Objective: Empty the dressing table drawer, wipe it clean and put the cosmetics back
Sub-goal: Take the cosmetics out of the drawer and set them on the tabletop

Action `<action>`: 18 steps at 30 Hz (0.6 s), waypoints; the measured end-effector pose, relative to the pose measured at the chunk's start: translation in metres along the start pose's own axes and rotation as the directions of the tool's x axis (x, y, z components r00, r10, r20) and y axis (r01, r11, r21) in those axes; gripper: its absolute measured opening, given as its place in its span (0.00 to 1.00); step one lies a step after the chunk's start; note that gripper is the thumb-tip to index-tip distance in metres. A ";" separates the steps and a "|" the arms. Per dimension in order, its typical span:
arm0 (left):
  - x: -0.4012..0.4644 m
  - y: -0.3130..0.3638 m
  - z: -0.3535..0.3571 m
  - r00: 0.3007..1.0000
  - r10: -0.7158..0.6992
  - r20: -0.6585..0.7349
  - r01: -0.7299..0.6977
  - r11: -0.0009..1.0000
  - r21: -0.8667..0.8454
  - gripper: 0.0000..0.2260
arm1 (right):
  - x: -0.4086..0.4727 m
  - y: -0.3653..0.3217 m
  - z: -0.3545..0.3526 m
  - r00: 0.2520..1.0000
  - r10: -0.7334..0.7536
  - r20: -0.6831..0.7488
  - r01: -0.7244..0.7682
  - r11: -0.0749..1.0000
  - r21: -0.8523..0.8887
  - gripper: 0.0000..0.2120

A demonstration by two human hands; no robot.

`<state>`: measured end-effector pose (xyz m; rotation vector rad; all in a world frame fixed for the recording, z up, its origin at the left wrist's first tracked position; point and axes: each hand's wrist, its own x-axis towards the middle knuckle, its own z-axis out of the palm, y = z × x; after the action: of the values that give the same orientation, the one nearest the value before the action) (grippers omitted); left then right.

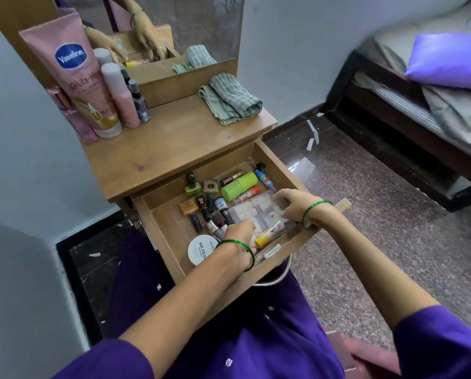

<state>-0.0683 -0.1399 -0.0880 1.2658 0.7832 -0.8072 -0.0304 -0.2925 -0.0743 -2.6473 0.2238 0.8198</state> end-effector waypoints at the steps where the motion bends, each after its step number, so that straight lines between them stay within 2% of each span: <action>1: -0.002 0.001 0.000 1.000 0.000 0.009 0.000 1.000 -0.011 0.04 | -0.003 -0.001 -0.001 0.999 -0.018 0.040 0.018 1.000 0.001 0.16; 3: -0.005 0.003 0.000 1.000 -0.004 -0.001 0.004 1.000 -0.011 0.14 | -0.005 -0.002 -0.003 0.991 -0.046 0.129 0.049 0.998 -0.026 0.15; 4: -0.004 0.003 0.000 1.000 -0.006 -0.002 0.006 1.000 -0.005 0.15 | -0.004 -0.002 -0.003 0.986 -0.054 0.157 0.061 0.997 -0.043 0.15; 7: -0.003 0.005 -0.003 0.999 -0.036 0.007 0.036 0.999 0.017 0.08 | -0.004 -0.001 -0.003 0.983 -0.049 0.179 0.052 0.998 -0.017 0.15; 8: -0.003 0.005 -0.003 0.999 -0.032 0.010 0.032 0.999 0.034 0.07 | -0.003 -0.001 -0.003 0.983 -0.045 0.178 0.047 0.999 -0.006 0.15; 11: -0.001 0.004 -0.003 1.000 -0.001 0.005 0.001 0.998 0.057 0.18 | -0.002 0.002 -0.003 0.988 -0.035 0.152 0.033 0.999 0.018 0.12; 14: -0.002 0.004 0.000 1.000 0.021 0.007 -0.021 0.998 0.055 0.17 | -0.002 0.004 -0.003 0.991 -0.054 0.125 0.034 0.986 0.162 0.06; 16: 0.000 0.005 0.000 0.999 0.023 0.029 -0.024 0.999 0.027 0.17 | -0.001 0.004 0.000 0.991 -0.068 0.114 0.037 0.966 0.255 0.10; 18: -0.002 0.007 0.000 0.998 0.046 0.038 -0.046 0.999 -0.003 0.16 | 0.004 0.005 0.001 0.996 -0.051 0.070 0.035 0.976 0.215 0.12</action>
<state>-0.0633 -0.1389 -0.0823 1.2583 0.7215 -0.7911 -0.0291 -0.2970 -0.0793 -2.4078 0.2211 0.8295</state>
